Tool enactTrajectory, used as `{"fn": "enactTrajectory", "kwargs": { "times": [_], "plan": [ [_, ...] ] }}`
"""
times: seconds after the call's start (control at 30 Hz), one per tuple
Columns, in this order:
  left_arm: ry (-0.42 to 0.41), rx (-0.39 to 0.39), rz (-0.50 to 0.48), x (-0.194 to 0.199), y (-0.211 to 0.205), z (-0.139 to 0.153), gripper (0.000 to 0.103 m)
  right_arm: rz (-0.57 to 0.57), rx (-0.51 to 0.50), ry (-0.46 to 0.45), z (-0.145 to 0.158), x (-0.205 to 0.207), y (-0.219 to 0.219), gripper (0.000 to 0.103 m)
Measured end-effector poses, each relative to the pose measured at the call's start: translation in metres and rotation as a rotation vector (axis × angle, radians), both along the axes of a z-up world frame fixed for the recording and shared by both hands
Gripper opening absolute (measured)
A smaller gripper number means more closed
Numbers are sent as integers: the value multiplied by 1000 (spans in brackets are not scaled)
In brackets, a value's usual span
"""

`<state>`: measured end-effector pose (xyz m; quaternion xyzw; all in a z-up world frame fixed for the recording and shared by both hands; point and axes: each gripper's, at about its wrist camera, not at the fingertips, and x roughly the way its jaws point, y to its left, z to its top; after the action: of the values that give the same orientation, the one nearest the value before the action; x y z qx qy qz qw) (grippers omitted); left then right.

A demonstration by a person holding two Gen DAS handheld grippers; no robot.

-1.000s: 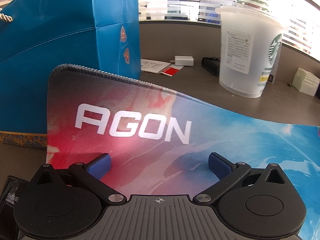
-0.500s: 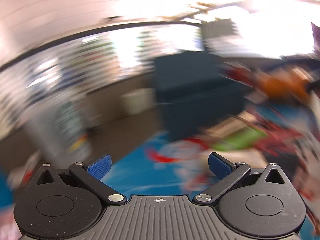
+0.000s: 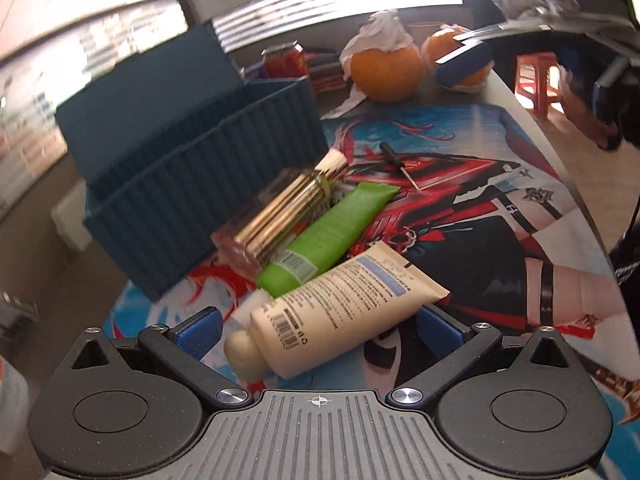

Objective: Organize rigid objects
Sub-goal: 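Move the right gripper back toward the pile of items, then grasp the beige cream tube from the pile with the left gripper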

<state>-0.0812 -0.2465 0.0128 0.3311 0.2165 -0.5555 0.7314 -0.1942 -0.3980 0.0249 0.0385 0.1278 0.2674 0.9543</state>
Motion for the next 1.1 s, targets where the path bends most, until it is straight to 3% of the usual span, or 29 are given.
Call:
{"fn": "enactTrajectory", "kwargs": {
  "times": [0.13, 0.27, 0.37, 0.53, 0.63, 0.77, 0.87, 1.07, 1.1],
  "plan": [
    [121, 50, -26, -3, 7, 2, 103, -27, 39, 10, -8, -2, -8, 103],
    [287, 22, -138, -16, 19, 9, 103, -36, 88, 9, -14, -1, -16, 103],
    [214, -12, -59, -21, 14, 11, 103, -49, 112, 13, -18, 2, -19, 103],
    [299, -28, 63, -5, -6, 1, 103, -69, 167, 15, -25, 3, -23, 103],
    [221, -11, 170, -8, -16, -11, 103, -89, 190, 4, -26, 3, -25, 103],
    [211, -86, 162, -19, -10, -19, 102, -114, 199, -17, -26, 3, -28, 103],
    [205, -92, 120, -29, -11, -19, 100, -134, 218, -24, -28, 5, -31, 103],
    [210, -77, 149, -37, -23, -11, 76, -177, 254, -24, -34, 14, -36, 103],
    [211, -79, 166, -37, -23, -9, 64, -186, 255, -29, -34, 15, -36, 103]
  ]
}}
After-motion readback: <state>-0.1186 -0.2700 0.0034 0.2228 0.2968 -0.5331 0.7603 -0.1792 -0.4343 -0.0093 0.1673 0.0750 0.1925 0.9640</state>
